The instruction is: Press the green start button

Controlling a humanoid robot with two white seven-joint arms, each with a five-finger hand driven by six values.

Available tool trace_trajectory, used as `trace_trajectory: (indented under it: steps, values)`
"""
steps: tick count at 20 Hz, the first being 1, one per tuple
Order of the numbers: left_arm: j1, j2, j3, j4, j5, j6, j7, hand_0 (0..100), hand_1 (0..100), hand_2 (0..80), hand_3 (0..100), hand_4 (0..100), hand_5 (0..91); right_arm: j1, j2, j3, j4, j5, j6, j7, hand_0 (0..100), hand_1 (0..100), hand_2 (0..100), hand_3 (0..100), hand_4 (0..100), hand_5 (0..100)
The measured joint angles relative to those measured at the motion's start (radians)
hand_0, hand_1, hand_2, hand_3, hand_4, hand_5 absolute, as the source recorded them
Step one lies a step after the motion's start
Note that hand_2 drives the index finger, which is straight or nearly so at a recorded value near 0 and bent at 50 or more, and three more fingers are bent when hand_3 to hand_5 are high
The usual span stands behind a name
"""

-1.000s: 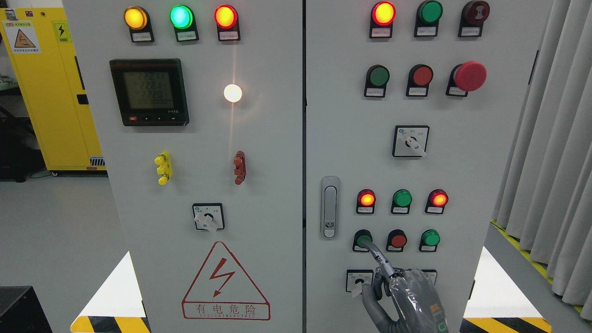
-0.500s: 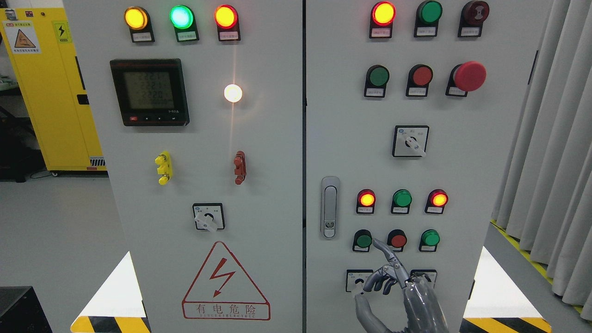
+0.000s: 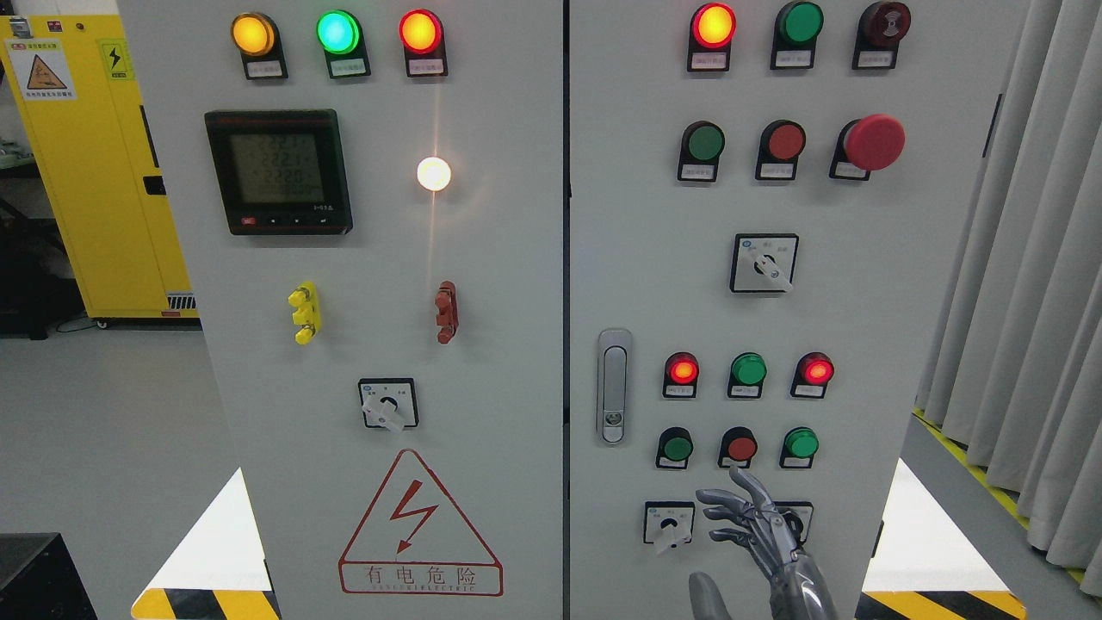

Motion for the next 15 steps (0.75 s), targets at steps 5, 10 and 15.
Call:
trace_trajectory:
  steps: [5, 10, 15]
  values:
    - [0.000, 0.000, 0.000, 0.000, 0.000, 0.000, 0.000, 12, 56, 0.0, 0, 0, 0.0, 0.020, 0.000, 0.006, -0.017, -0.029, 0.001, 0.002, 37, 55, 0, 8, 12, 6]
    - [0.000, 0.000, 0.000, 0.000, 0.000, 0.000, 0.000, 12, 56, 0.0, 0, 0, 0.0, 0.027, 0.000, 0.010, -0.027, -0.041, 0.001, 0.003, 36, 56, 0, 9, 12, 7]
    - [0.000, 0.000, 0.000, 0.000, 0.000, 0.000, 0.000, 12, 56, 0.0, 0, 0, 0.0, 0.031, -0.001, 0.014, -0.034, -0.046, 0.001, 0.004, 36, 56, 0, 10, 13, 8]
